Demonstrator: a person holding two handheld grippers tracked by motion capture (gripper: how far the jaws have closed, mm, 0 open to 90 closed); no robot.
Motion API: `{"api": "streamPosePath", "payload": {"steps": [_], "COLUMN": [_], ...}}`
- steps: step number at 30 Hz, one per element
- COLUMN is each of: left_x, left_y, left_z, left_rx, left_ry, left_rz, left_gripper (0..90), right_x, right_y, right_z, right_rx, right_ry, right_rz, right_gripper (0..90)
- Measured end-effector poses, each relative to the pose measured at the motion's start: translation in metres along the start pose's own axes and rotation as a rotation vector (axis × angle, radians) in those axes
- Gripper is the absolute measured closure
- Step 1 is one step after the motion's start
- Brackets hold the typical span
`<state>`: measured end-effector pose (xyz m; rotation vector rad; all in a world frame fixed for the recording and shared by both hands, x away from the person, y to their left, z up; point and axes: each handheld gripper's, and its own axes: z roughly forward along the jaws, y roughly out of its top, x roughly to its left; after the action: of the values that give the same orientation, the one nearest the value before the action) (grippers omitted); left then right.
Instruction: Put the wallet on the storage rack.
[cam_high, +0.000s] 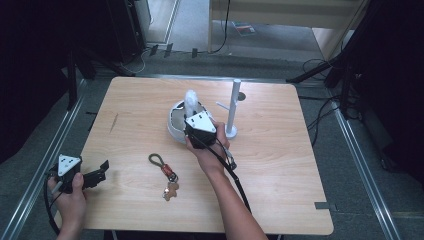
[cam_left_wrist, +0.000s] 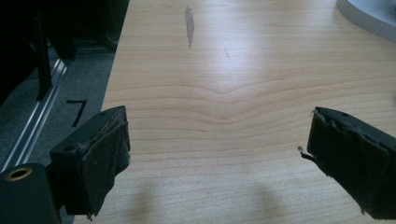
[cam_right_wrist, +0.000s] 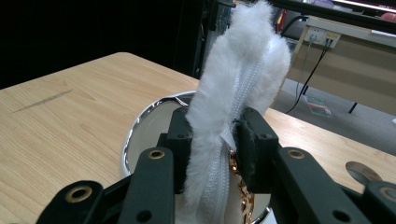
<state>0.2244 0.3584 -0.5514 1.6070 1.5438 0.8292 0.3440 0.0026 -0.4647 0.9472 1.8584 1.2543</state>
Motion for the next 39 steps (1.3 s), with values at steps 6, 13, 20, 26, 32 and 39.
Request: {"api": "streamPosePath", "payload": {"steps": [6,13,20,26,32,39], "left_x": [-0.001,-0.001,-0.001,-0.001,-0.001,0.0], "left_y": [0.0,0.0,0.0,0.0,0.0,0.0], "left_z": [0.0,0.0,0.0,0.0,0.0,0.0], "left_rx": [0.0,0.001,0.001,0.007,0.003,0.004], "left_ry": [0.004,0.005,0.004,0.006,0.003,0.001], "left_rz": [0.004,0.007,0.006,0.008,0.005,0.005], "left_gripper": [7.0,7.0,7.0,7.0,7.0,7.0], "right_x": [-0.002,0.005,0.001,-0.004,-0.015,-0.016], "right_y": [-0.002,0.002,0.002,-0.015,-0.014,-0.01], "right_z": [0.008,0.014,0.014,0.025,0.022,0.013], "right_rx": [0.074,0.13,0.157,0.267,0.259,0.25], "right_ry": [-0.024,-0.038,-0.021,0.022,0.096,0.13], "right_rz": [-0.019,-0.043,0.031,0.085,0.179,0.17], "right_gripper": [76.9,77.6,77.9,77.6,63.5,50.8]}}
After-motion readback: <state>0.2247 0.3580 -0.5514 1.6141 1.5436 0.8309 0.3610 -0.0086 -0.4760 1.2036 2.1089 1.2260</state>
